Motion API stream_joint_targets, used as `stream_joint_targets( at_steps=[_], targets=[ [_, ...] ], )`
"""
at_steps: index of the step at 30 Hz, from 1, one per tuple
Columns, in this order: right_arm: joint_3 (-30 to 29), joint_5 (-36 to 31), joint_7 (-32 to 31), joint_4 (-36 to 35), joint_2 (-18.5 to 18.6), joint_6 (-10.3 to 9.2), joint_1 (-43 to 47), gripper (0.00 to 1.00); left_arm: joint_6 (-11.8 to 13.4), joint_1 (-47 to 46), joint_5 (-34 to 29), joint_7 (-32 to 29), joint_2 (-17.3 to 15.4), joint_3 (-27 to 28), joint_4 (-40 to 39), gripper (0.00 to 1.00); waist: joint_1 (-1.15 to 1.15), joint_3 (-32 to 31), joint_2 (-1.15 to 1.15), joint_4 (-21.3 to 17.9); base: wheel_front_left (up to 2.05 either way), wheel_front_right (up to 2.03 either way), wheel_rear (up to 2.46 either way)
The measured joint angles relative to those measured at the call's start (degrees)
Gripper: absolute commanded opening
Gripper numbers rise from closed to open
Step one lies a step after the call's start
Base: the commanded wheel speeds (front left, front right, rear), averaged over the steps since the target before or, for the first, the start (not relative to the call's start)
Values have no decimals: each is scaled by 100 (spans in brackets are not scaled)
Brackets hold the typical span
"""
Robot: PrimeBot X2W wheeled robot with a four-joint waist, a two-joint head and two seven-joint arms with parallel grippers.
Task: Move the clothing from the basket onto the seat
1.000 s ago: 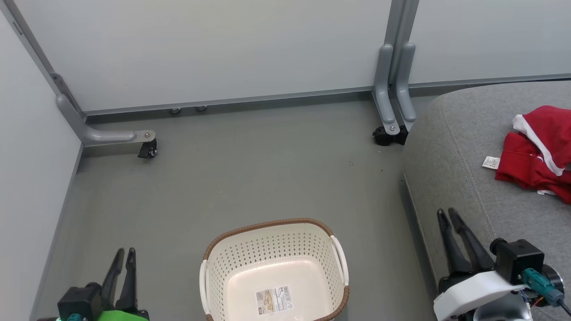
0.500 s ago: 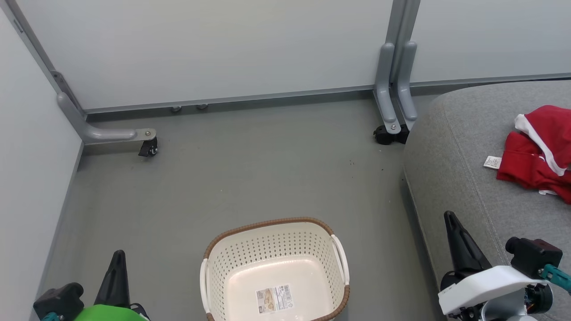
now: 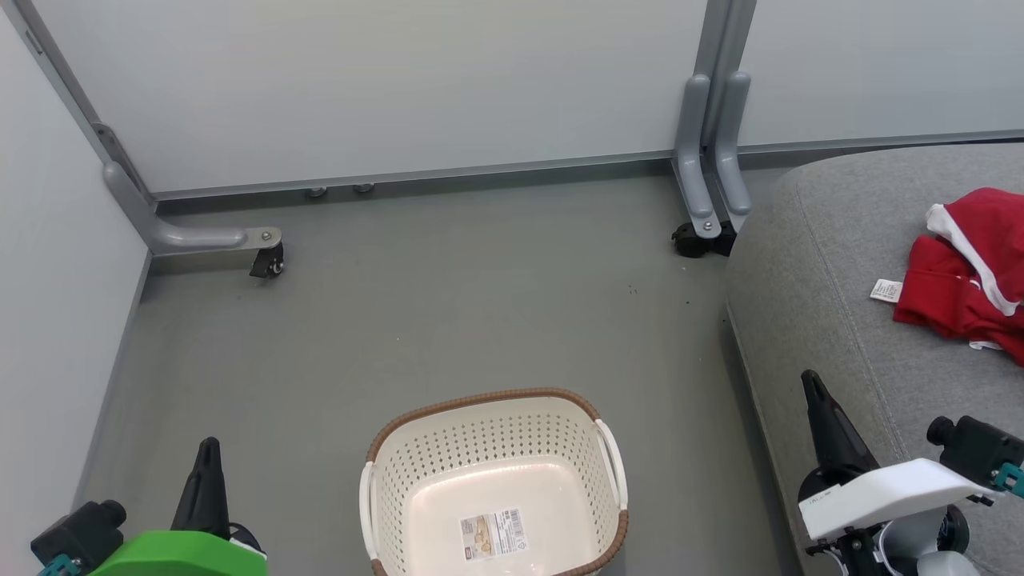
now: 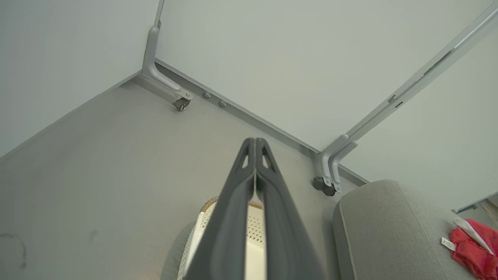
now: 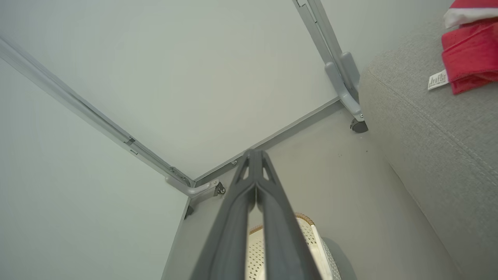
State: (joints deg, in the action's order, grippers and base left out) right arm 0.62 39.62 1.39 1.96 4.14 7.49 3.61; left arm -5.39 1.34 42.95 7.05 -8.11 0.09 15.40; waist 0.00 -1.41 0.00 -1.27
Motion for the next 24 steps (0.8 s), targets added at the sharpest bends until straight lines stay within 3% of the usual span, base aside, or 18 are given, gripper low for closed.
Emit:
stream_joint_targets(
  at_steps=[24],
  targets=[
    [-109, 1872, -158, 400, 44, 0, -306, 0, -65, -244, 1642, -464, 179, 212, -37, 0, 0, 40, 0, 32, 0, 0, 0]
  ],
)
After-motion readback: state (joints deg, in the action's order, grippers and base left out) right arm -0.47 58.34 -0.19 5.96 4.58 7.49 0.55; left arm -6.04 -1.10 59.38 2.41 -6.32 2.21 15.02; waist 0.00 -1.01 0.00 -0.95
